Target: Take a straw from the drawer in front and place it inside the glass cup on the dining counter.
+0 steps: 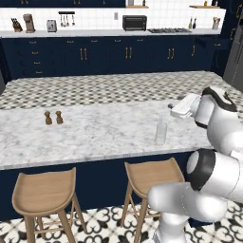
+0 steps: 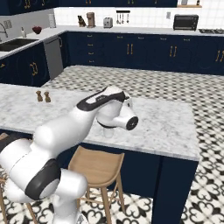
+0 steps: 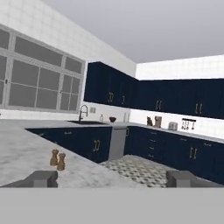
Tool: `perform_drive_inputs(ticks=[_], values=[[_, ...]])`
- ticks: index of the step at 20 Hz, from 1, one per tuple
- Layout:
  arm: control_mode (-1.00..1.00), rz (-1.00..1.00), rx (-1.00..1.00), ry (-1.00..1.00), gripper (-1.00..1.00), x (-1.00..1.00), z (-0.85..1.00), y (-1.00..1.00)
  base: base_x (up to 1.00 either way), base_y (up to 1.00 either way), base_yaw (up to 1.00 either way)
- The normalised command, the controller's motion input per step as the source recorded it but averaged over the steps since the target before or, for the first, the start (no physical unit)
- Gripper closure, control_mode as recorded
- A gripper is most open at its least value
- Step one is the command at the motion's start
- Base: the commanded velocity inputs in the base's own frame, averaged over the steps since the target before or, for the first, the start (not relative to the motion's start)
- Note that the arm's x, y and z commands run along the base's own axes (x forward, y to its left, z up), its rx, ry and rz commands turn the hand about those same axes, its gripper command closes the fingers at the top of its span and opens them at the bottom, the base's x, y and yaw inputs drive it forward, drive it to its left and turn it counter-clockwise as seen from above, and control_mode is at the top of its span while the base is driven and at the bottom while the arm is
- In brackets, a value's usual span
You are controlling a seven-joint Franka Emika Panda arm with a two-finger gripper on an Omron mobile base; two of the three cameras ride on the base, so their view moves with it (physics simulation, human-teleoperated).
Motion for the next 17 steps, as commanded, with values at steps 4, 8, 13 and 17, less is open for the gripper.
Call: perform_drive_inputs(ticks=[4,8,13,17], values=[[-1.0,-0.13,-0.04,0.21,-1.0,-0.76,0.7,-0.15,0.0,0.0,0.0],[-1.0,-0.16,-0.07,0.31,-1.0,-0.76,0.14,-0.35,0.0,0.0,0.0],[-1.0,-0.18,-0.1,0.43,-1.0,-0.6,-0.07,-0.42,0.0,0.0,0.0],[-1.0,-0.19,-0.12,0.53,-1.0,-0.35,-0.33,-0.56,0.0,0.0,0.0]])
